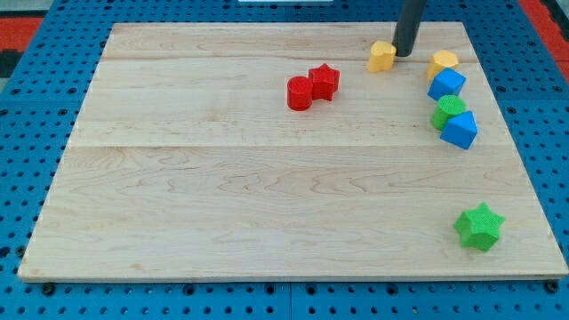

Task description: Move your arm to the top right of the board

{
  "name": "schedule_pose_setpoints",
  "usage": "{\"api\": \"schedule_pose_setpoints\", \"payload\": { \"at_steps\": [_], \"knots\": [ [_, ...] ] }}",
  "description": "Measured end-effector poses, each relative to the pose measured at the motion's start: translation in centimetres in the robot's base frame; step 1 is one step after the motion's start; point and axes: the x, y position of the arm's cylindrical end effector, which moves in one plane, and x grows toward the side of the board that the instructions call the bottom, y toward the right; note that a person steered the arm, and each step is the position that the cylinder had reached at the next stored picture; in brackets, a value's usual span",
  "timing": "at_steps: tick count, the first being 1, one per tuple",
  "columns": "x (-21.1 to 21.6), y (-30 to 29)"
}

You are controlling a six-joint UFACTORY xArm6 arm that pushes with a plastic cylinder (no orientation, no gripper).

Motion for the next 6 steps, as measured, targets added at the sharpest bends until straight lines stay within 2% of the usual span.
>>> {"api": "schedule_pose_setpoints", "payload": {
  "at_steps": [3, 4, 5, 6],
  "knots": [
    [3.3, -7.8],
    [2.7, -6.8],
    [-0.9, -1.5],
    [-3.5, 6.8]
  ]
}}
